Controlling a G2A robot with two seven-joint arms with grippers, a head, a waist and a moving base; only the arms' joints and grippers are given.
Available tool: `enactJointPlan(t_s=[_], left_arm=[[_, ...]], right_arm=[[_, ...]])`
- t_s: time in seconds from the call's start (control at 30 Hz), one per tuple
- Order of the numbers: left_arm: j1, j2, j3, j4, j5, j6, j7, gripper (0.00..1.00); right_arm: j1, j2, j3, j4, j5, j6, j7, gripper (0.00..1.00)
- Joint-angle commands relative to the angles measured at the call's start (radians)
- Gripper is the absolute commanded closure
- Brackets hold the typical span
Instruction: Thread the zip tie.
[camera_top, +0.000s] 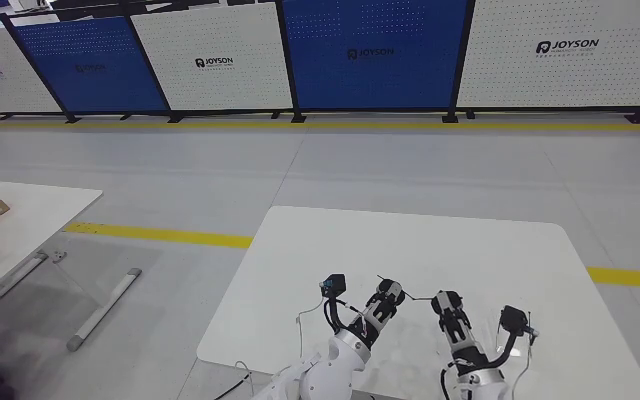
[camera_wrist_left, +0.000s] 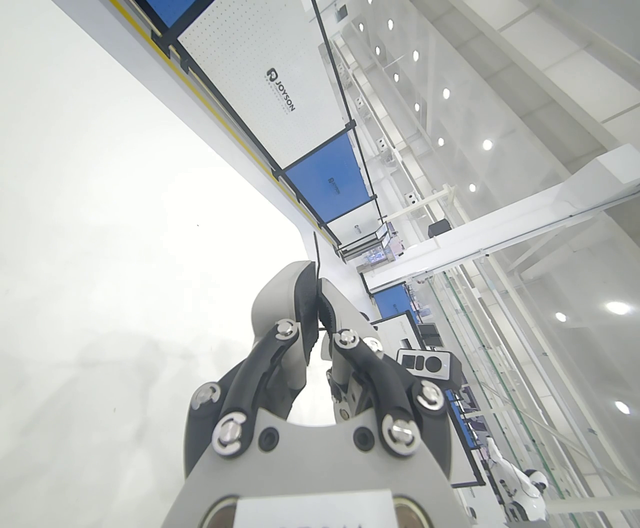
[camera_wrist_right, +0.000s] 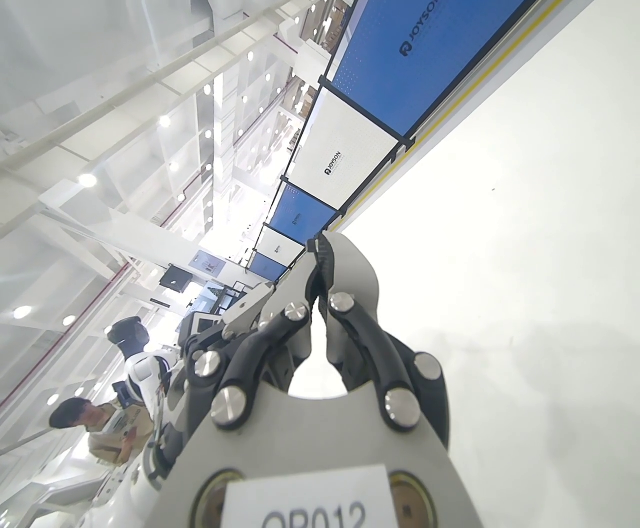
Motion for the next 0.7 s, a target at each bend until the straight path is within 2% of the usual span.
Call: enactJointPlan(t_s=[0.0, 0.67], left_arm=[[0.0, 0.0, 0.0, 0.0, 0.0, 0.0, 0.0, 1.0], [0.0, 0.0, 0.0, 0.0, 0.0, 0.0, 0.0, 1.0]], right_arm=[[-0.008, -0.001, 0.007, -0.004, -0.001, -0.005, 0.0, 1.0], [0.001, -0.017, 0.012, 0.006, -0.015, 0.007, 0.028, 1.0]])
